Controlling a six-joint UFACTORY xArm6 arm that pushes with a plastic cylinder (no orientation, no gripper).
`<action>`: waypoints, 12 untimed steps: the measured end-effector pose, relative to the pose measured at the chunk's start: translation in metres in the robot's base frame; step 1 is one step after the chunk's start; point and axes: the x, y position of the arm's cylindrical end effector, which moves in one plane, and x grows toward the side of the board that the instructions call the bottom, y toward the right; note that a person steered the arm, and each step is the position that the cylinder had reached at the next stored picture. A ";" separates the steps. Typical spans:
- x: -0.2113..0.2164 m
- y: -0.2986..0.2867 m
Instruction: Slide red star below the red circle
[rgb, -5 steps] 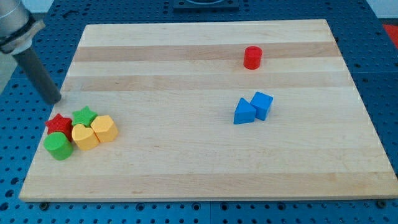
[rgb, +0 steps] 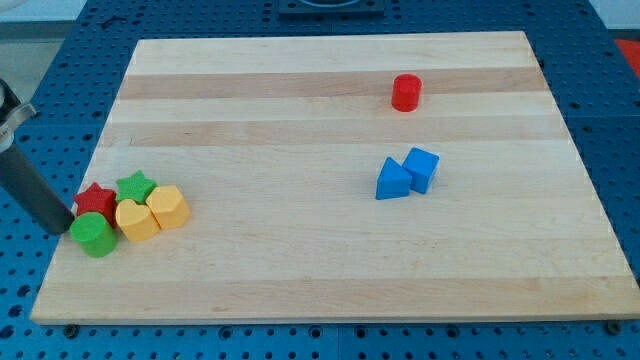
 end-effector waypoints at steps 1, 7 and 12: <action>-0.009 0.022; -0.074 0.084; -0.137 0.141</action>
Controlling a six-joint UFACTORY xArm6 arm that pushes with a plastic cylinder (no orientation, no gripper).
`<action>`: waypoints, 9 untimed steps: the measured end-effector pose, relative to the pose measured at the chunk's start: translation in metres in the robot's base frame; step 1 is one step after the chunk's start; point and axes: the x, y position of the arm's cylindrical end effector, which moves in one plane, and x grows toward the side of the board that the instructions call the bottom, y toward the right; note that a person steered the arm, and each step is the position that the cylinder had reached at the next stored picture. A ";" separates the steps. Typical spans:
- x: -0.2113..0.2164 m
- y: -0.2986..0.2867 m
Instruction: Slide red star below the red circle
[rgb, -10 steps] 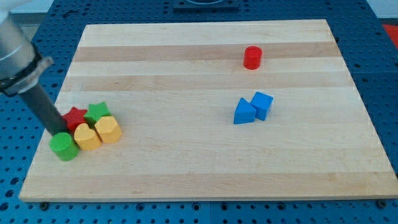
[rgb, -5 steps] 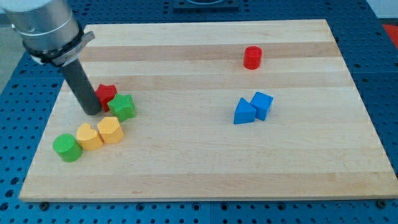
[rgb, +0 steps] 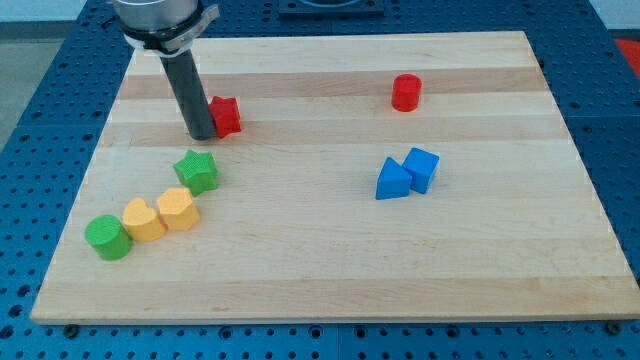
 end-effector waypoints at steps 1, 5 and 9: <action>-0.010 0.012; -0.069 0.011; -0.050 0.094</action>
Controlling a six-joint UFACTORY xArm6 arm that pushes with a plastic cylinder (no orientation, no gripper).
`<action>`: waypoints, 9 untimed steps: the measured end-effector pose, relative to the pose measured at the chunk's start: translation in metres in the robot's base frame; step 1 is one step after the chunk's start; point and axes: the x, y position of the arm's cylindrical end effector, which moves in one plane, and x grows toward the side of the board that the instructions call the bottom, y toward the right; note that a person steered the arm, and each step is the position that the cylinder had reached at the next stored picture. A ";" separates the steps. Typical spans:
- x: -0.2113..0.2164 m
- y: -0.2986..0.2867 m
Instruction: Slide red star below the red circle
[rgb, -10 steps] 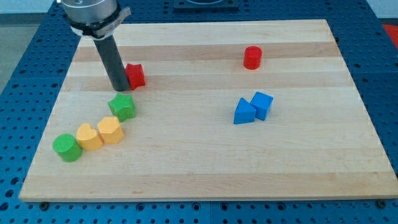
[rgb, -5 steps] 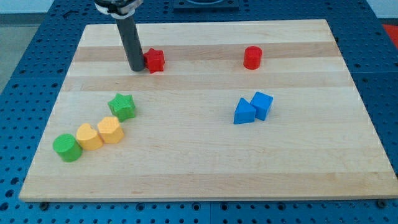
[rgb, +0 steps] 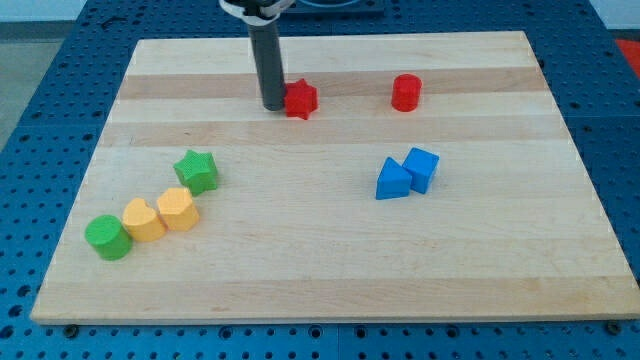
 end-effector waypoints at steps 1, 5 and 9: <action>-0.006 0.020; -0.007 0.111; 0.019 0.126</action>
